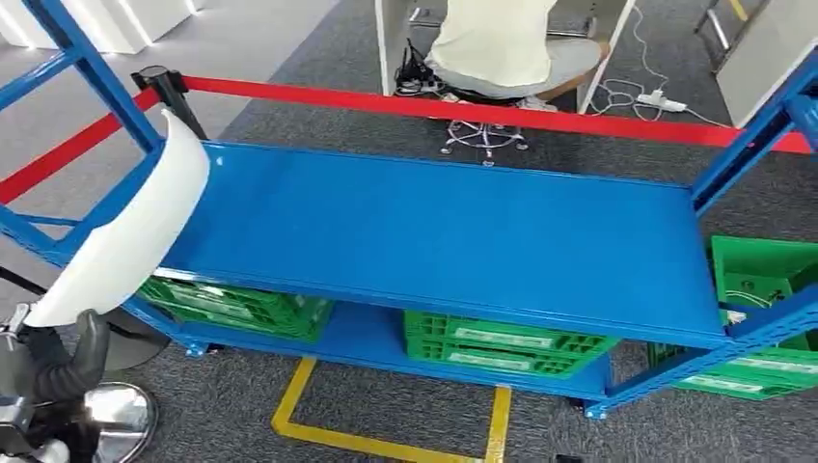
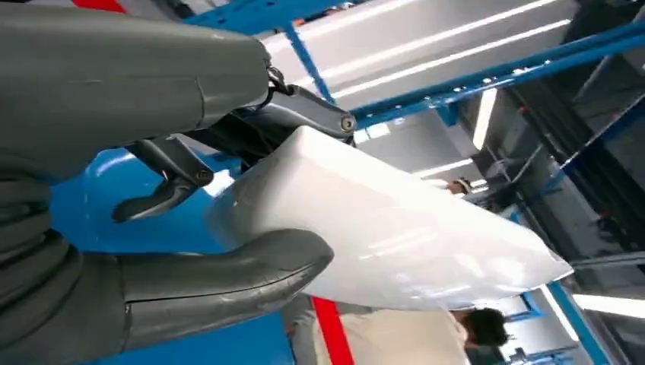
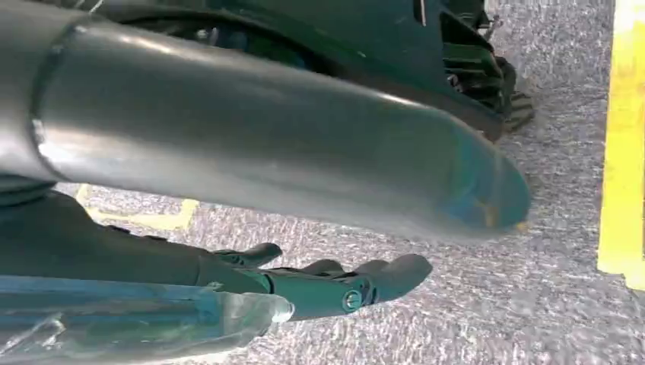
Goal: Take the parts from the cabinet and place them on the table.
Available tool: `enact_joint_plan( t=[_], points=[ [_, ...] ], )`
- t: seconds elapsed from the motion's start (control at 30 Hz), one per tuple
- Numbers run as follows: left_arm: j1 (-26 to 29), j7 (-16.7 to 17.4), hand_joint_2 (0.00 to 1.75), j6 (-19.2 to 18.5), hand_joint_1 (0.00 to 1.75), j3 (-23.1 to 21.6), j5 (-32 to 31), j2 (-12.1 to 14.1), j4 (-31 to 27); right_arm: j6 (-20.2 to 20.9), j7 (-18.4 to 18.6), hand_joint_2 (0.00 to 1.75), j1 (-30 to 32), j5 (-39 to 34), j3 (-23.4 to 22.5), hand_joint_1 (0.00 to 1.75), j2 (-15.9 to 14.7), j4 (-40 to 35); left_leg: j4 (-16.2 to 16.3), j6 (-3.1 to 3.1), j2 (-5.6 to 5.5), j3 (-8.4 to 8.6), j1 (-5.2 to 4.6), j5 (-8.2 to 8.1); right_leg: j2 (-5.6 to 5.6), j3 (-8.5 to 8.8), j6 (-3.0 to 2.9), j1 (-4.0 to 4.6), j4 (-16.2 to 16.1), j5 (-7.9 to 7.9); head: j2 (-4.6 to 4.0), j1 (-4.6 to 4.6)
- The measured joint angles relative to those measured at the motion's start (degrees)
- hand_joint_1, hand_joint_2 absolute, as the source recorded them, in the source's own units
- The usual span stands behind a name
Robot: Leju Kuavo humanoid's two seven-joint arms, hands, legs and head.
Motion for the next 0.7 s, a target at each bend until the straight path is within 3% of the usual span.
enact_joint_plan(
  t=[0.03,0.07,0.1,0.13,0.2,0.23,0.33,0.37,0.4,0.43,0.47,0.5,0.53,0.6,0.63,0.67,0.7],
  points=[
    [0.06,0.0,1.75,0.02,1.75,0.0,0.0,0.0,0.02,0.07,-0.04,0.0,0.09,0.0,0.0,0.0,0.02,0.0,4.97,-0.27,0.0,-1.91,0.08,-2.42,-0.01,-0.57,-0.02,0.0,0.03,0.34,0.0,0.02],
    [0.08,0.0,1.75,0.0,1.75,-0.02,0.0,0.0,0.02,0.07,-0.04,0.0,0.18,0.0,0.0,0.0,0.02,0.0,8.5,-0.45,0.0,-3.15,0.15,-3.71,-0.05,-1.07,0.09,0.0,0.12,0.66,0.0,0.02],
    [0.08,0.0,1.75,0.0,1.75,-0.02,0.0,0.0,0.02,0.07,-0.04,0.0,0.2,0.0,0.0,0.0,0.02,0.0,9.5,-0.6,0.01,-3.15,0.28,-3.52,-0.08,-1.55,0.18,-0.01,0.19,0.97,0.0,0.02],
    [0.08,-0.02,1.75,0.02,1.75,0.0,0.0,0.0,0.02,0.07,-0.04,0.0,0.2,0.0,0.0,0.0,0.02,0.0,7.88,-0.69,0.01,-1.81,0.41,-1.99,-0.07,-1.94,0.37,-0.08,0.28,1.2,0.0,-0.02],
    [0.06,0.0,1.75,0.0,1.75,-0.02,0.0,0.0,0.02,0.07,-0.07,0.0,0.18,0.0,-0.02,0.0,0.02,0.0,-0.86,-0.86,0.03,3.59,0.67,2.37,-0.02,-2.36,0.81,-0.31,0.46,1.53,0.0,0.0],
    [0.06,0.0,1.75,0.0,1.75,-0.04,0.0,0.0,0.02,0.07,-0.07,0.0,0.17,0.0,0.0,0.0,0.02,0.0,-3.1,-0.95,0.03,4.95,0.77,3.13,-0.01,-2.4,0.91,-0.37,0.54,1.58,0.0,0.02],
    [0.06,0.0,1.75,0.0,1.75,-0.04,0.0,0.0,0.02,0.06,-0.07,0.0,0.16,0.0,0.0,0.0,0.04,0.0,-3.4,-0.96,0.03,5.14,0.78,3.22,-0.01,-2.41,0.92,-0.37,0.55,1.58,0.0,0.02],
    [0.05,0.0,1.75,0.0,1.75,-0.04,0.0,0.0,0.02,0.09,-0.07,0.0,0.16,0.0,0.0,0.0,0.02,0.0,-4.56,-1.04,0.04,5.88,0.83,3.51,-0.01,-2.44,0.99,-0.36,0.6,1.59,0.0,0.04],
    [-0.05,0.0,1.75,0.0,1.75,-0.04,0.0,0.0,0.02,0.07,-0.07,0.0,0.14,0.0,0.0,0.0,0.02,0.0,-7.42,-1.25,-0.04,7.64,0.85,3.07,0.01,-2.86,1.27,-0.16,0.72,1.67,0.0,-0.11],
    [-0.07,0.0,1.75,0.0,1.75,-0.06,0.0,0.0,0.02,0.09,-0.13,0.0,0.05,0.0,0.0,0.0,0.02,0.0,-8.48,0.03,-0.44,7.2,0.63,2.8,0.15,-3.7,2.23,0.1,1.29,2.39,0.0,-0.13],
    [-0.03,0.0,1.75,0.02,1.75,-0.04,0.0,0.0,0.02,0.13,-0.13,0.0,0.24,-0.02,-0.02,0.0,0.02,0.0,-8.46,1.04,-0.38,6.65,0.61,3.31,0.14,-4.02,2.82,-0.09,1.31,2.75,0.0,-0.15],
    [-0.1,0.0,1.75,0.02,1.75,-0.04,0.0,-0.02,0.02,0.11,-0.13,0.0,0.25,-0.02,-0.02,0.0,0.02,0.0,-8.54,1.51,-0.25,6.48,0.66,3.59,0.11,-4.89,3.04,-0.23,2.01,1.62,0.0,-0.02],
    [-0.08,0.0,1.75,0.0,1.75,-0.02,0.0,-0.02,0.0,0.11,-0.13,0.0,0.21,-0.04,-0.02,0.0,0.02,0.0,-8.54,1.95,-0.17,6.22,0.67,3.83,0.03,-5.71,3.32,-0.23,4.49,-0.72,0.0,0.22],
    [-0.06,0.0,1.75,-0.15,1.75,0.11,0.0,0.0,0.02,0.13,-0.13,0.0,0.16,-0.04,-0.02,0.0,0.02,0.0,-8.5,2.66,-0.01,5.27,0.44,4.47,0.02,-9.62,3.69,-0.25,14.89,-6.23,0.0,0.24],
    [-0.04,0.0,1.75,-0.2,1.75,0.13,0.0,-0.02,0.02,0.13,-0.15,0.0,0.18,-0.04,-0.02,0.0,0.02,0.0,-8.48,2.75,0.03,4.85,0.29,4.78,0.03,-11.06,3.72,-0.25,18.95,-7.92,0.0,0.24],
    [-0.02,0.0,1.75,-0.22,1.75,0.13,0.0,-0.02,0.02,0.13,-0.13,0.0,0.24,-0.04,-0.02,0.0,0.02,0.0,-8.46,2.76,0.05,4.5,0.18,5.11,0.04,-11.26,3.63,-0.24,20.46,-8.29,0.0,0.2],
    [0.0,0.0,1.75,-0.24,1.75,0.13,0.02,-0.02,0.02,0.13,-0.15,0.0,0.28,-0.04,-0.02,0.0,0.02,0.0,-8.46,2.74,0.03,4.23,0.08,5.36,0.05,-9.97,3.48,-0.18,19.01,-7.33,0.0,0.24]
  ],
)
